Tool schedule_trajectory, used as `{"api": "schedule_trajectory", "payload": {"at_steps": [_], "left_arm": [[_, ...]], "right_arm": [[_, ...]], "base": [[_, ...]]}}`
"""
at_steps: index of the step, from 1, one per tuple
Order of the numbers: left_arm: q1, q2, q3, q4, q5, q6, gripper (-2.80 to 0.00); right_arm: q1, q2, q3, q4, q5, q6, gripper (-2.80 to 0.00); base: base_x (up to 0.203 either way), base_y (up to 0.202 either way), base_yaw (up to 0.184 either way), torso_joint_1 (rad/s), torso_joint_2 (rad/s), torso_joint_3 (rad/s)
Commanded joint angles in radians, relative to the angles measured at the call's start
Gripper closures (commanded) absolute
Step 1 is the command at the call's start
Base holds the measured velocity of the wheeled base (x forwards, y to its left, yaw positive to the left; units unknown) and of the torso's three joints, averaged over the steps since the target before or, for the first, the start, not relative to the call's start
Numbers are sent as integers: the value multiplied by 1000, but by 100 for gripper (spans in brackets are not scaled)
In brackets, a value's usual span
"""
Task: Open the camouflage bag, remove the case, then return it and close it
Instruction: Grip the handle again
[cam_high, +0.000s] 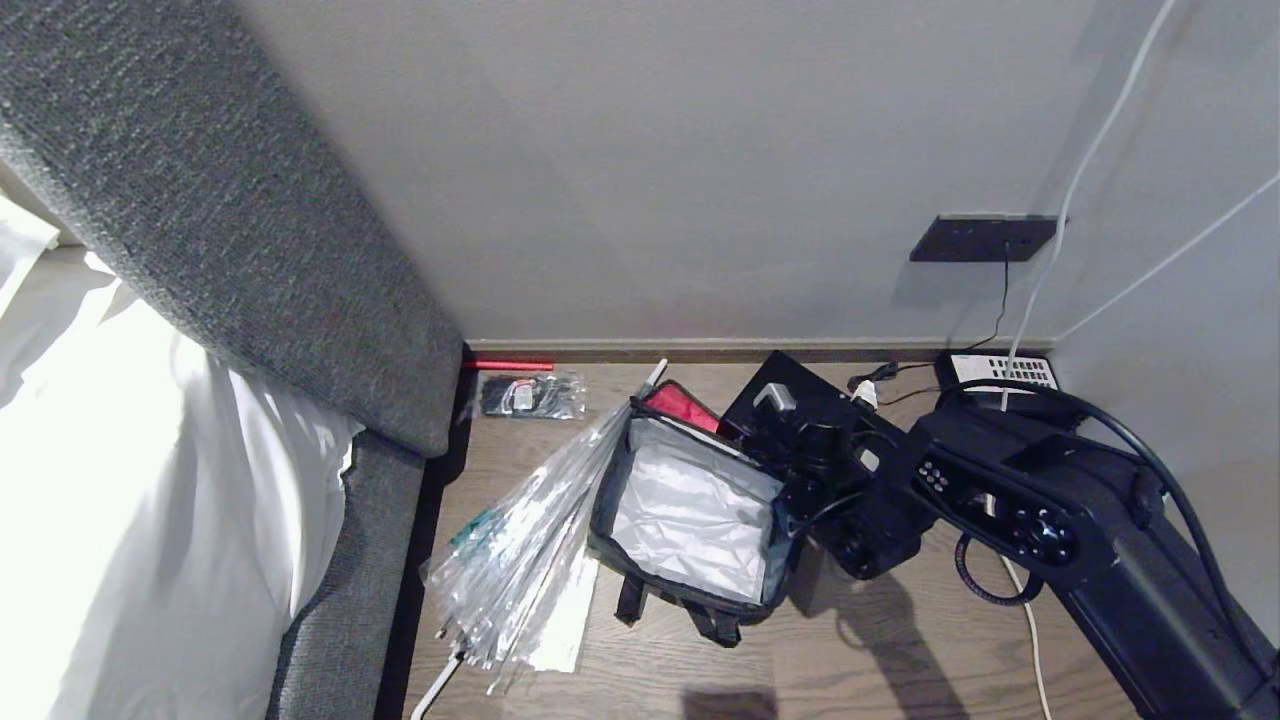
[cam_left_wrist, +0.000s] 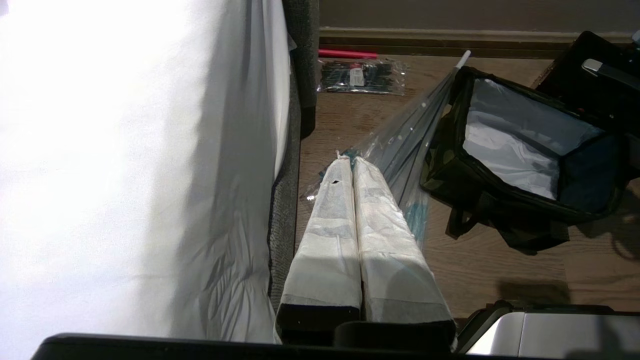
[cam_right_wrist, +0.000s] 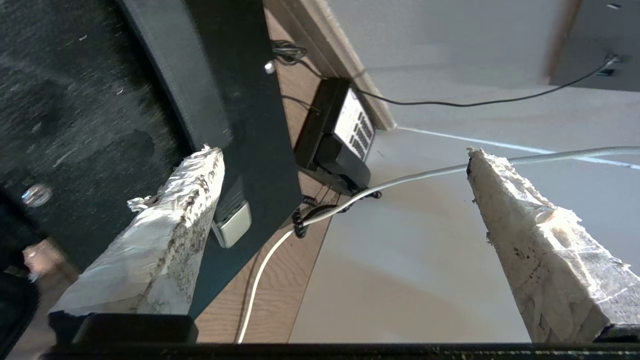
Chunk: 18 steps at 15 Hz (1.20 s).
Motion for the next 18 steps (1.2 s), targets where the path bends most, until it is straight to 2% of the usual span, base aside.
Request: {"api": "schedule_trajectory", "payload": {"at_steps": [1,8,18], "left_arm": [[0,0,1,-1,0,0,0],[0,0,1,0,0,0,0],[0,0,0,1,0,0,0]], "right_arm": [[1,-4,-8,1,-5,-6,-280],[-2,-173,112,68,-2,2,-280],[-1,-340,254,64,20,1,-280]], "base": [[0,0,0,0,0,0],[0,0,0,0,0,0],[0,0,0,0,0,0]]}}
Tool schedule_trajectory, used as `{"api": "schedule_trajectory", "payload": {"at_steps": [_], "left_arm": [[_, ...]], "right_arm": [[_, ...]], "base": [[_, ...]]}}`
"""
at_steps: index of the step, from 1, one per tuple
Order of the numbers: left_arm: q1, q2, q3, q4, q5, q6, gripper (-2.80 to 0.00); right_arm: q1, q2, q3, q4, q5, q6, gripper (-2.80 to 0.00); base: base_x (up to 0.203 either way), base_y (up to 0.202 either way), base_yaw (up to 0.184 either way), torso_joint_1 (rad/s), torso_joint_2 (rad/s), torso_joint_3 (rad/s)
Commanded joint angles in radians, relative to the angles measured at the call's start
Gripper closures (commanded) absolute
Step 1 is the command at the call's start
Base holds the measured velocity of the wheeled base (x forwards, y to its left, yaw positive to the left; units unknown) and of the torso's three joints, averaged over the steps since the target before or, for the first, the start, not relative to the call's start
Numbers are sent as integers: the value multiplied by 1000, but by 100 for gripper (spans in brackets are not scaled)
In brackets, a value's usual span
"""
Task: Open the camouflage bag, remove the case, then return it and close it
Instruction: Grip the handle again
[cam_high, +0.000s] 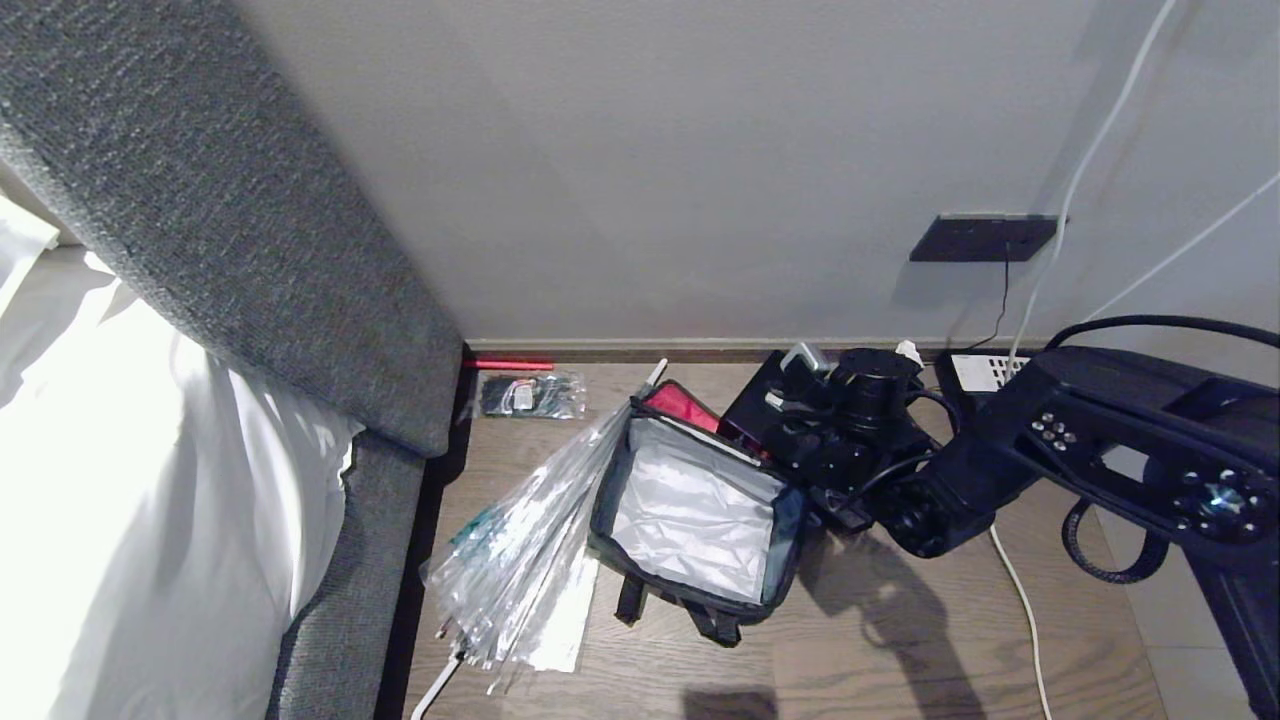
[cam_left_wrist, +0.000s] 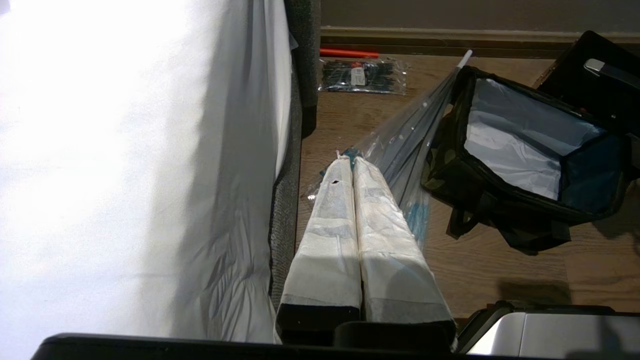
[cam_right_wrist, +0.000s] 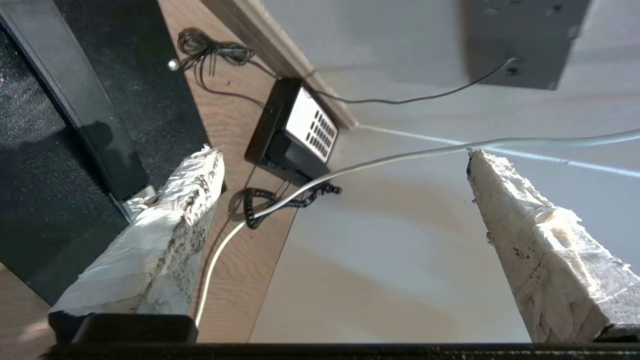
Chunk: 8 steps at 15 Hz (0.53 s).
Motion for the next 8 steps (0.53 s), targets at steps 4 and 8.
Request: {"api": "schedule_trajectory", "payload": {"at_steps": [4,8], "left_arm": [[0,0,0,1,0,0,0],[0,0,0,0,0,0,0]], "right_arm": [[2,-97,99,-13,33,-1,-280],[2,-158,137,-12,33,9,-280]], "base": [[0,0,0,0,0,0],[0,0,0,0,0,0]]}}
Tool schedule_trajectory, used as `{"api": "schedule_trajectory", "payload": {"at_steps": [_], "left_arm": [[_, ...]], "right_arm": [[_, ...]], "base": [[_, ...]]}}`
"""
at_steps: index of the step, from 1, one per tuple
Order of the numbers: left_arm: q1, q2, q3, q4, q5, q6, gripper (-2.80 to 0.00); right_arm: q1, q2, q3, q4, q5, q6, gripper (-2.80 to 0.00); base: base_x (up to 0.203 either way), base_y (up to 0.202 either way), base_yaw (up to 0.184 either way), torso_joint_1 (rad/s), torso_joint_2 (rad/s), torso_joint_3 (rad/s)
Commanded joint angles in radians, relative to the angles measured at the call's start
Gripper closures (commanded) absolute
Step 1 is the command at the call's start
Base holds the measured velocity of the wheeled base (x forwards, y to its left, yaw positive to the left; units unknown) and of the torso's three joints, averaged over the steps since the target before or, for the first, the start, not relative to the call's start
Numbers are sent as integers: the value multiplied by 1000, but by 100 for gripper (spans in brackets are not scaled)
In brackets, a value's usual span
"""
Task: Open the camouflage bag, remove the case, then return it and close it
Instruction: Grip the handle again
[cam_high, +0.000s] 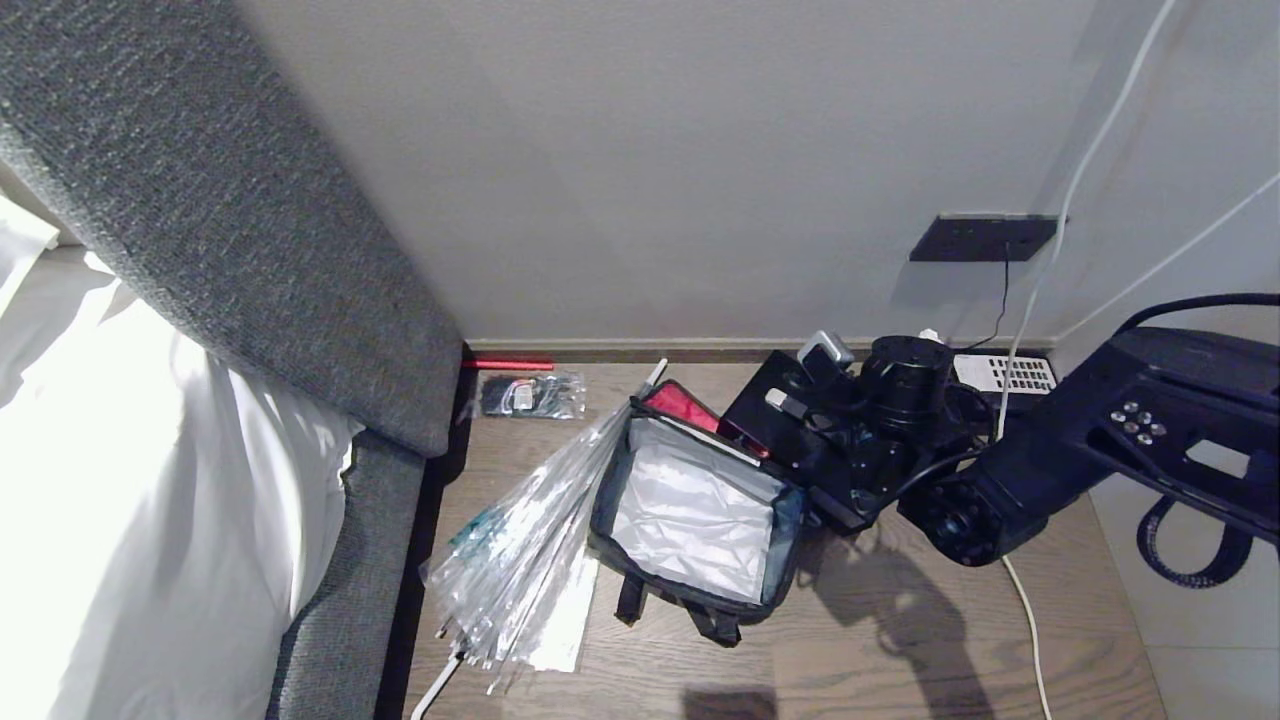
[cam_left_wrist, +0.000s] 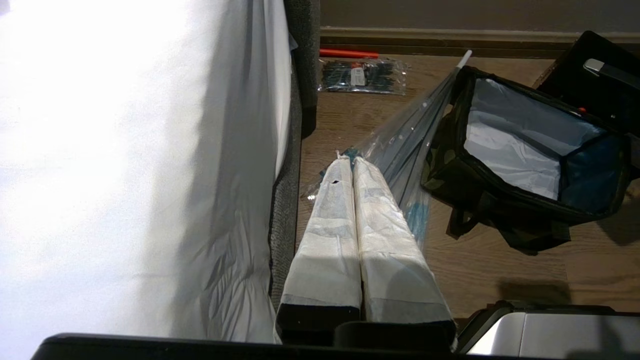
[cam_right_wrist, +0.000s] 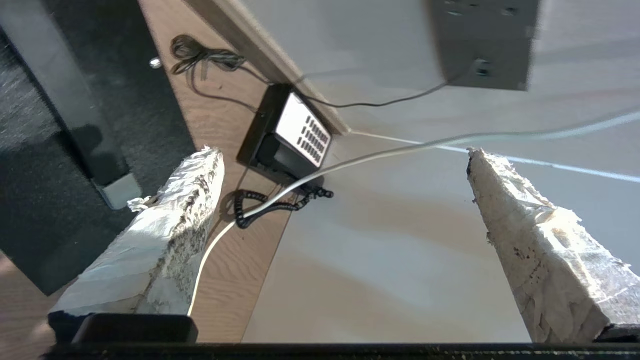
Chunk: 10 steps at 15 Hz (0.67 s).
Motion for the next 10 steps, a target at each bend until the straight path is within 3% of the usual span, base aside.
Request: {"api": "schedule_trajectory", "payload": {"at_steps": [1,10], "left_arm": [[0,0,0,-1,0,0,0],[0,0,0,1,0,0,0]], "right_arm": [[1,-46,17,-6,-5,1,-280],[4,-294,178,87,-5,24,-280]], "base": [[0,0,0,0,0,0],[0,0,0,0,0,0]]}}
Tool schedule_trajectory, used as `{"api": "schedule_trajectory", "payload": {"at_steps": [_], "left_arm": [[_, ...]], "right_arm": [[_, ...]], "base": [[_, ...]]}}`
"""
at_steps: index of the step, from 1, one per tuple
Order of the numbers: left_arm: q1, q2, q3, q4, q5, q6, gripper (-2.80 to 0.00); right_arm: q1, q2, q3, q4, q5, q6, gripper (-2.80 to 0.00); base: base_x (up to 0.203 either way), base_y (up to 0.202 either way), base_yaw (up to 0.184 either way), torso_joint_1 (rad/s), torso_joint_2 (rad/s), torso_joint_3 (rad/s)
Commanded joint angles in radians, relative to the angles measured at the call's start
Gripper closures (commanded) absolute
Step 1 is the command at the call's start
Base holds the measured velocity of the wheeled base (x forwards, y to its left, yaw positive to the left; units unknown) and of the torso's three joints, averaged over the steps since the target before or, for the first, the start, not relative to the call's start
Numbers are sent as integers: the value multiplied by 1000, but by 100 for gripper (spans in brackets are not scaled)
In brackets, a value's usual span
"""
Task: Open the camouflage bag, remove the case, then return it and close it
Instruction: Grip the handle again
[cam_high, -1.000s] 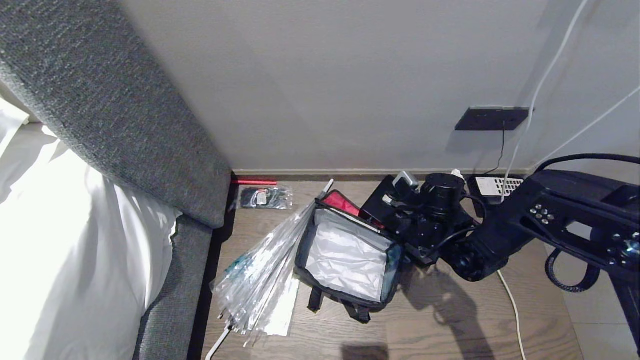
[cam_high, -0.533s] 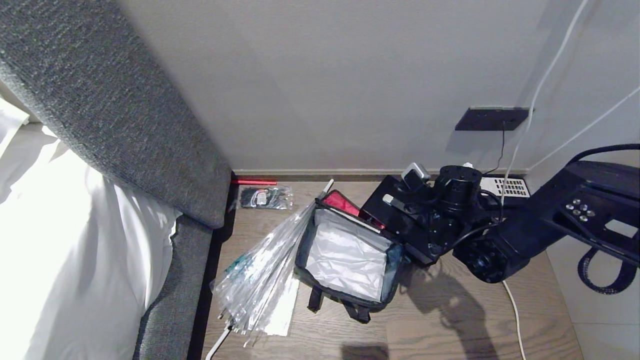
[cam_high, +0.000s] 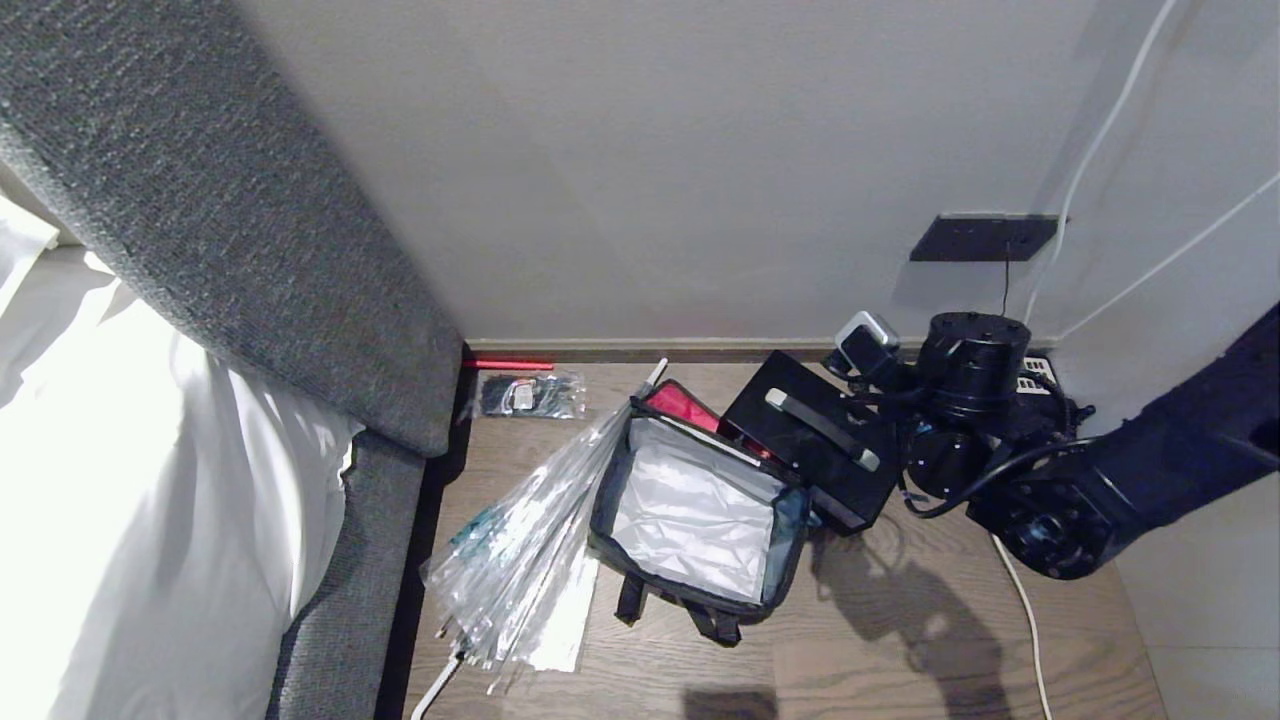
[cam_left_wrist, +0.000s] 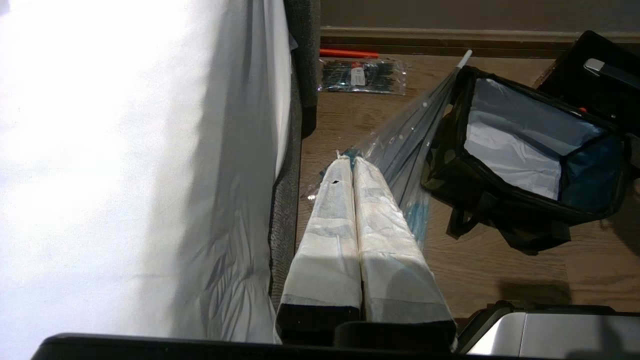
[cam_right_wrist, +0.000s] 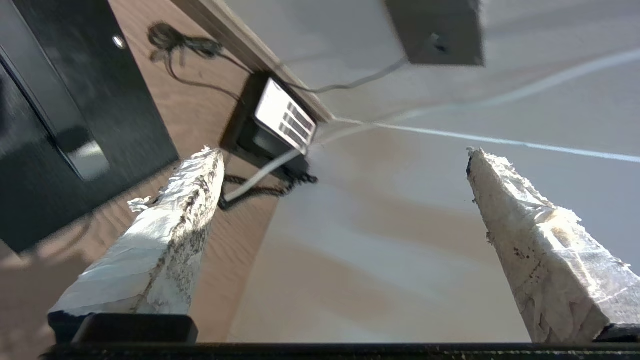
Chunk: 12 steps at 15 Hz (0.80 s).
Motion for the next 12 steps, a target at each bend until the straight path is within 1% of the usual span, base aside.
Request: {"api": "schedule_trajectory", "payload": {"at_steps": [1,4,6,7,9,10,12], "left_arm": [[1,0,-1,-1,0,0,0],[1,0,0,-1,0,0,0],[1,0,0,-1,0,0,0],[1,0,0,0,0,0,0],[1,0,0,-1,0,0,0],[1,0,0,-1,0,0,0],[1,0,0,1,0,0,0]], "right_arm": [[0,-135,55,30,-4,-5,-280],[0,-372,155,175,-9,2,-280],[7,-544,221,270,-27,4,-280],[10,-613,259,308,-48,4,-280],[11,-717,341,360,-153,5,-280],[10,-756,380,367,-185,7,-280],[10,-823,408,375,-206,2,-280]], "base": [[0,0,0,0,0,0],[0,0,0,0,0,0],[0,0,0,0,0,0],[0,0,0,0,0,0],[0,0,0,0,0,0],[0,0,0,0,0,0],[0,0,0,0,0,0]]}}
